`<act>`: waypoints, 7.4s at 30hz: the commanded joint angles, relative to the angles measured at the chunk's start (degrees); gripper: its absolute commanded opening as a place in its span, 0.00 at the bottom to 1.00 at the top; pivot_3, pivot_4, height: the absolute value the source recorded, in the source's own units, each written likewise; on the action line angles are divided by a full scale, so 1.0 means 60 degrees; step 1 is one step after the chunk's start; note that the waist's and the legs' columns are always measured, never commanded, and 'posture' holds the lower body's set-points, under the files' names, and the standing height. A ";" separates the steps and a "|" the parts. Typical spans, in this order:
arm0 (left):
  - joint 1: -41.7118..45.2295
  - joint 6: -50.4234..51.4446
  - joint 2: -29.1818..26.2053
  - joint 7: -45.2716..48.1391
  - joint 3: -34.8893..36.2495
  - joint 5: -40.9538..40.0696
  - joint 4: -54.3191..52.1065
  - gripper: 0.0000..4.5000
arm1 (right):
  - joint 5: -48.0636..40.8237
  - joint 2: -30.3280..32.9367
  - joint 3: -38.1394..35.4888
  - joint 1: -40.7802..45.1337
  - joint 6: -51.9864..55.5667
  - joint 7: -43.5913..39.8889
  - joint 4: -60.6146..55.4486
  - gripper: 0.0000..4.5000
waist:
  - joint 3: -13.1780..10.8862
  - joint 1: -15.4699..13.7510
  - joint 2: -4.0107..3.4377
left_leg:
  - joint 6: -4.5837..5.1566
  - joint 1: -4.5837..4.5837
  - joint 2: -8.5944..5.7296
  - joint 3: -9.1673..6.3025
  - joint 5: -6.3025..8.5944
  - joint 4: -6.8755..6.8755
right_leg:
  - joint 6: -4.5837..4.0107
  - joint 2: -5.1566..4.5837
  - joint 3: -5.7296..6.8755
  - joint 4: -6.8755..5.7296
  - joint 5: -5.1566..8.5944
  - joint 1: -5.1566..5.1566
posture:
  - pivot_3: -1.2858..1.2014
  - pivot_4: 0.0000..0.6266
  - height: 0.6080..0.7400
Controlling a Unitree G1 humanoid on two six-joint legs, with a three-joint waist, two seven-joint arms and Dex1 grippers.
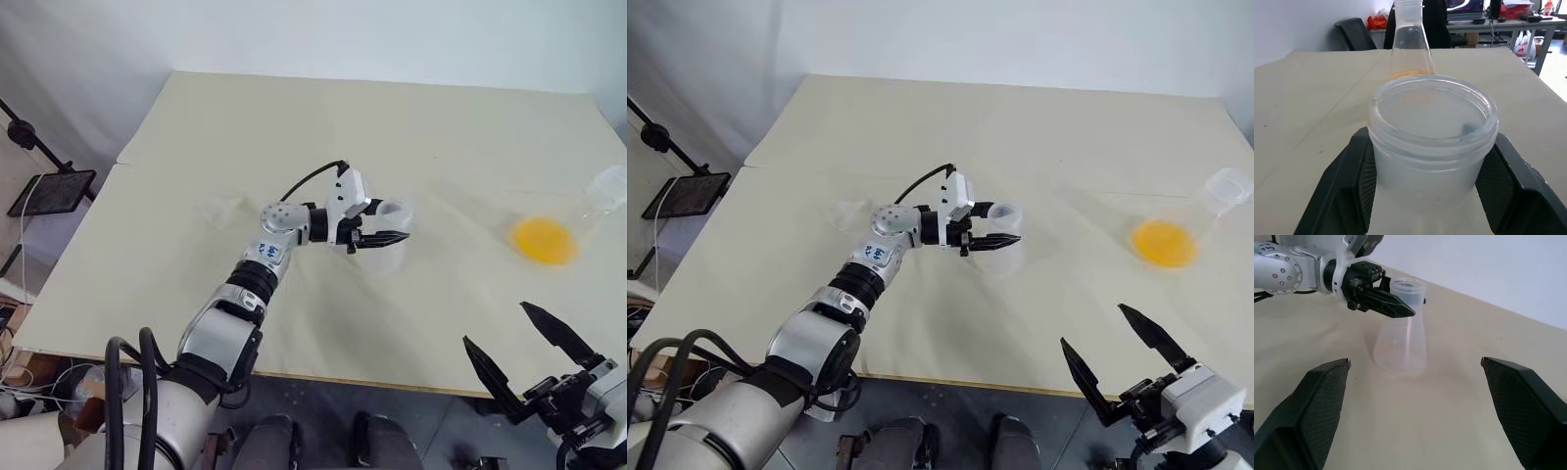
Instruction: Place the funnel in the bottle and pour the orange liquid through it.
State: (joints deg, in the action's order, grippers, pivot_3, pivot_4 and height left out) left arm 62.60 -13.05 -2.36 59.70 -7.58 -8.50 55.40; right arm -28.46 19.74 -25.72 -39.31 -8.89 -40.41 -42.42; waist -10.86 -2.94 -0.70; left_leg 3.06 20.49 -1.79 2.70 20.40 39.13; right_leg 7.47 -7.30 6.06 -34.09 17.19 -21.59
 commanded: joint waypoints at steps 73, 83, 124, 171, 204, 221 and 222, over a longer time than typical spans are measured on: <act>-0.5077 0.3563 -0.4151 -0.4441 0.3129 -0.1131 -0.5431 0.99 | -0.0909 0.2546 0.2070 0.4822 0.1288 -0.2831 0.2478 1.00 | 0.0012 0.0227 0.0037 | -0.0022 -0.0028 -0.0011 -0.0086 0.0022 0.0016 | -0.0009 -0.0035 0.0047 -0.0112 0.0002 0.0004 | 0.52 0.24 1.00; -0.4729 0.3718 -0.4190 -0.4526 0.2971 -0.0846 -0.4973 0.36 | -0.0851 0.2484 0.2029 0.4550 0.1170 -0.2549 0.2302 1.00 | 0.0012 0.0237 0.0037 | -0.0021 -0.0028 -0.0008 -0.0085 0.0021 0.0016 | -0.0009 -0.0033 0.0053 -0.0113 0.0002 0.0003 | 0.52 0.24 1.00; 0.2206 -0.3524 -0.2833 0.1586 -0.0771 0.1432 -0.1212 0.01 | -0.0228 0.1081 0.0684 0.1570 0.0503 -0.0747 0.0881 1.00 | 0.0009 0.0134 0.0048 | -0.0005 -0.0011 -0.0015 -0.0053 0.0009 0.0028 | 0.0000 -0.0019 0.0050 -0.0081 -0.0001 0.0009 | 0.52 0.24 1.00; -0.5562 0.2987 -0.4721 0.1912 0.2574 -0.2839 -0.7107 0.99 | -0.1623 -0.2041 -0.3040 -0.0435 -0.1046 0.1959 0.2302 1.00 | 0.0014 0.0300 0.0025 | -0.0014 -0.0030 -0.0006 -0.0097 0.0015 0.0017 | -0.0007 -0.0060 -0.0043 -0.0114 0.0002 0.0006 | 0.52 0.24 1.00; -0.7667 0.5851 -0.4733 -0.1131 0.2907 -0.4625 -1.2158 0.99 | -0.0064 0.3055 -0.0874 0.9796 0.5186 0.5315 0.7763 1.00 | 0.0028 0.0293 -0.0030 | -0.0036 -0.0024 0.0011 -0.0090 0.0001 0.0013 | -0.0050 -0.0027 -0.0018 -0.0124 0.0024 0.0003 | 0.52 0.24 1.00; -0.7715 0.5690 -0.4724 -0.1165 0.2924 -0.4623 -1.2172 0.99 | 0.1319 0.3196 -0.0553 1.1983 0.2873 0.4457 1.1273 1.00 | 0.0027 0.0322 -0.0032 | -0.0038 -0.0017 0.0011 -0.0090 0.0000 0.0012 | -0.0049 -0.0023 -0.0013 -0.0112 0.0024 0.0003 | 0.52 0.24 1.00; -0.7720 0.5681 -0.4719 -0.1167 0.2922 -0.4620 -1.2175 1.00 | 0.1311 0.3148 -0.0591 1.2010 0.2698 0.4424 1.1316 0.96 | 0.0027 0.0322 -0.0032 | -0.0038 -0.0016 0.0011 -0.0090 0.0000 0.0012 | -0.0049 -0.0024 -0.0013 -0.0112 0.0024 0.0003 | 0.52 0.24 1.00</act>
State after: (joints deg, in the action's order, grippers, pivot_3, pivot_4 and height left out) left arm 16.24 22.32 -30.46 52.68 9.58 -35.44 -15.47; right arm -20.74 37.66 -28.31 31.62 9.71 -13.40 26.18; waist -10.69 -1.00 -0.89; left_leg 2.83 20.40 -1.72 2.15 20.40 39.20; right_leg 7.18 -7.44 5.98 -34.75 17.34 -21.57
